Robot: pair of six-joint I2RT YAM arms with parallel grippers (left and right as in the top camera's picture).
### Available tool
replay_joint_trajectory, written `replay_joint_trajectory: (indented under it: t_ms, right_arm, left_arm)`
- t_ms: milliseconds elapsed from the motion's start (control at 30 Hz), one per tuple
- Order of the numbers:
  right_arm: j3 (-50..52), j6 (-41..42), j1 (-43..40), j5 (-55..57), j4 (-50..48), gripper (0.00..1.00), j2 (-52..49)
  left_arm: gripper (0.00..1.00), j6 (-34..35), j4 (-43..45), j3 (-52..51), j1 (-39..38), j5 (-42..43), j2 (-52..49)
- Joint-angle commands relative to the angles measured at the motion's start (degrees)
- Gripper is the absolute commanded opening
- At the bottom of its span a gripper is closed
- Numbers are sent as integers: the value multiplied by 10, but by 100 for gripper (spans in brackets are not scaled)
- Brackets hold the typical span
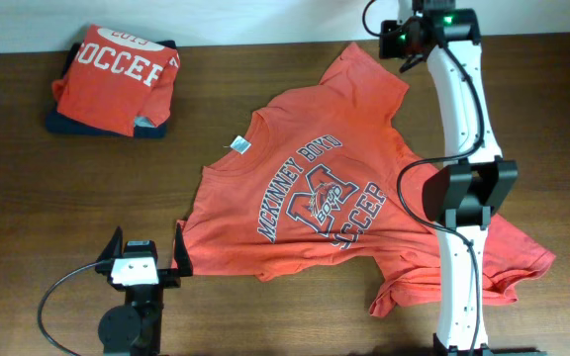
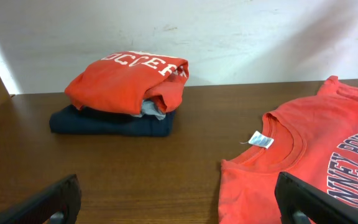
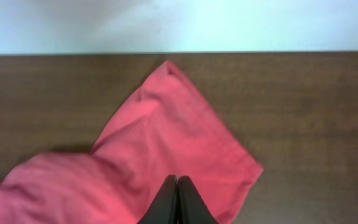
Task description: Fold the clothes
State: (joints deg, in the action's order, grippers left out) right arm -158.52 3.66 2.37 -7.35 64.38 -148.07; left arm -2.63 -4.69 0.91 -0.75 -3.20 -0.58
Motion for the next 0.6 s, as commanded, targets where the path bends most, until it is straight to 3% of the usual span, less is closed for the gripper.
replay_joint_trajectory:
  t_ms: [0,300,567]
  right_arm:
    - [43,3,7,-32,12,4,-5]
    - [228,3,14,-32,-81,4,-6]
    - [332,3,4,-5,-201,4,-6]
  left_arm:
    - [99,-9,1,-4,-3,8,2]
    - [99,-9,1,-4,-3,8,2]
    - [99,-9,1,-4,-3,8,2]
